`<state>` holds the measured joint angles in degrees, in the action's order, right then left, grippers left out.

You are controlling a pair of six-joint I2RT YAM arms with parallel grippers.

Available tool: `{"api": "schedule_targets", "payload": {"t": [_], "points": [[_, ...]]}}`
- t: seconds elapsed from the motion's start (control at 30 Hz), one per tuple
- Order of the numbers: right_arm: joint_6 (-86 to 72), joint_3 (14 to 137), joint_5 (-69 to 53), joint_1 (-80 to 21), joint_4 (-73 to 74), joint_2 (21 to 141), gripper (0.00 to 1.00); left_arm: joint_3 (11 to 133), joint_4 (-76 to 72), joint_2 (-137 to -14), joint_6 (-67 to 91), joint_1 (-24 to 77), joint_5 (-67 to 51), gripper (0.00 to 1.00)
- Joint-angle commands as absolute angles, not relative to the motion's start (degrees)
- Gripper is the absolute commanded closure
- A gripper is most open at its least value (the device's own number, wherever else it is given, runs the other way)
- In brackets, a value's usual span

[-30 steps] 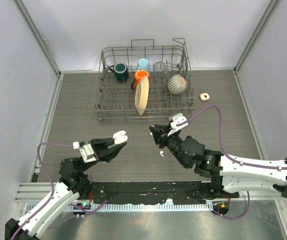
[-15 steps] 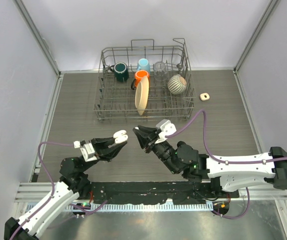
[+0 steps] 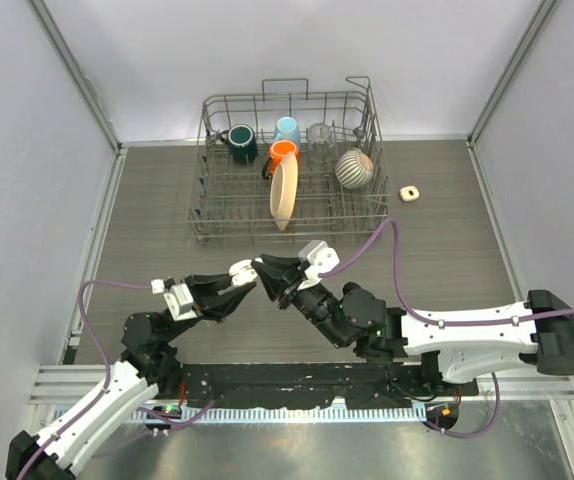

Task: Insert the wireless bluetooth earbuds into the charging case
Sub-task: Place the earbud in the charging case.

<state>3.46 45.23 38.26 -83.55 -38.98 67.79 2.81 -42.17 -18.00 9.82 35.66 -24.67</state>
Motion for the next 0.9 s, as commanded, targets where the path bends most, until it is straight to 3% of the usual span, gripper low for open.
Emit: {"api": "schedule_targets", "payload": {"t": [0.0, 0.87], "points": [[1.1, 48.3, 36.8, -84.0, -40.3, 68.6, 0.99, 3.3, -46.5, -18.3, 9.6, 35.7, -25.1, 1.00], [1.2, 47.7, 38.2, -83.9, -40.0, 71.7, 0.99, 3.2, -48.7, -17.8, 10.9, 35.7, -27.5, 1.00]]}}
